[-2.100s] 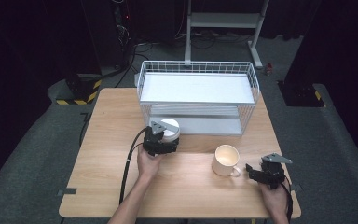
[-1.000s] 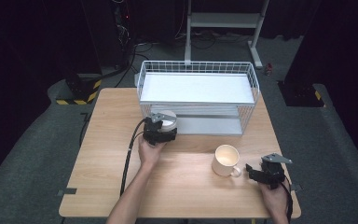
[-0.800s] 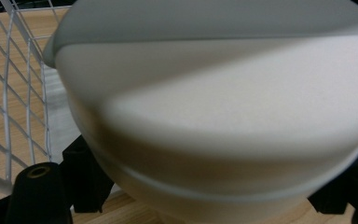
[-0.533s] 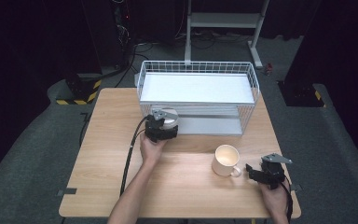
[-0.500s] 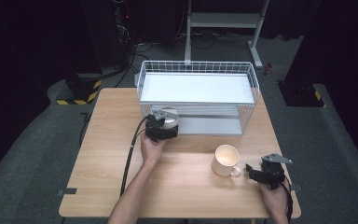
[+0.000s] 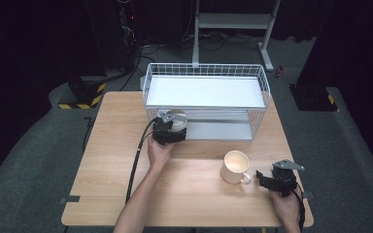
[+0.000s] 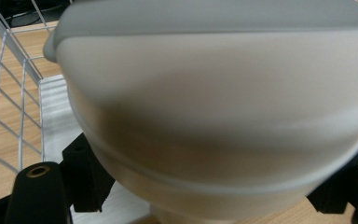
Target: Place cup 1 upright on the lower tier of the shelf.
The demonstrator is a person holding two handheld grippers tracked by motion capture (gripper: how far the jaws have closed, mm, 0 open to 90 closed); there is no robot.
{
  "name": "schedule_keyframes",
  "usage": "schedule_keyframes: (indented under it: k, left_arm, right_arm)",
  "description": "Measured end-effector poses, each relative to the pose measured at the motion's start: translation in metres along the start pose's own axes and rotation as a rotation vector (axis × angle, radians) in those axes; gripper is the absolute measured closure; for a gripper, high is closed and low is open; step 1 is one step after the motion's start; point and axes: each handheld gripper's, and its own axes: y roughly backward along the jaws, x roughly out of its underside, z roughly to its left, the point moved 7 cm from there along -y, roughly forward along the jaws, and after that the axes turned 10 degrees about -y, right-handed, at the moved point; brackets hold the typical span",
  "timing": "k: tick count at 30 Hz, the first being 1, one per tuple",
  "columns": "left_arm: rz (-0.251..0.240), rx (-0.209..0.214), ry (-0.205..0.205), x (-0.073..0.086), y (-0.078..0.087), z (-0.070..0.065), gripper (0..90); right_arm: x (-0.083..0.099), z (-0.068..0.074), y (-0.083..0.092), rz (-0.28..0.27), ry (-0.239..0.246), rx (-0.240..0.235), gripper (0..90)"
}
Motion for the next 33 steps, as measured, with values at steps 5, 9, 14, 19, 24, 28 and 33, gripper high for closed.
schedule_keyframes:
  k: [5, 9, 14, 19, 24, 28, 33]
  left_arm:
    - [-0.004, -0.006, 0.004, -0.0015, -0.0038, 0.0013, 19.2]
    - [-0.011, -0.014, 0.005, -0.0018, -0.0056, 0.0030, 19.1]
    - [-0.009, -0.020, 0.004, -0.0017, -0.0058, 0.0031, 19.0]
    - [-0.003, -0.009, 0.008, -0.0013, -0.0054, 0.0027, 18.7]
    - [0.009, -0.002, 0.017, -0.0005, -0.0070, 0.0028, 15.9]
    - [0.022, 0.000, 0.012, 0.0003, -0.0069, 0.0044, 14.4]
    - [0.027, -0.010, 0.006, 0.0005, -0.0052, 0.0056, 12.5]
  right_arm:
    - [0.0000, 0.0000, 0.0000, 0.000, 0.000, 0.000, 25.0]
    - [0.0000, 0.0000, 0.0000, 0.000, 0.000, 0.000, 25.0]
    - [-0.0001, 0.0000, 0.0000, 0.000, 0.001, -0.001, 25.0]
    - [-0.0001, 0.0000, 0.0000, 0.000, 0.001, -0.001, 25.0]
    - [-0.0001, -0.0001, 0.0000, 0.000, 0.001, 0.000, 25.0]
    - [-0.0001, -0.0001, 0.0000, 0.000, 0.002, 0.000, 25.0]
    - [0.0000, 0.0000, 0.0000, 0.000, 0.001, -0.001, 25.0]
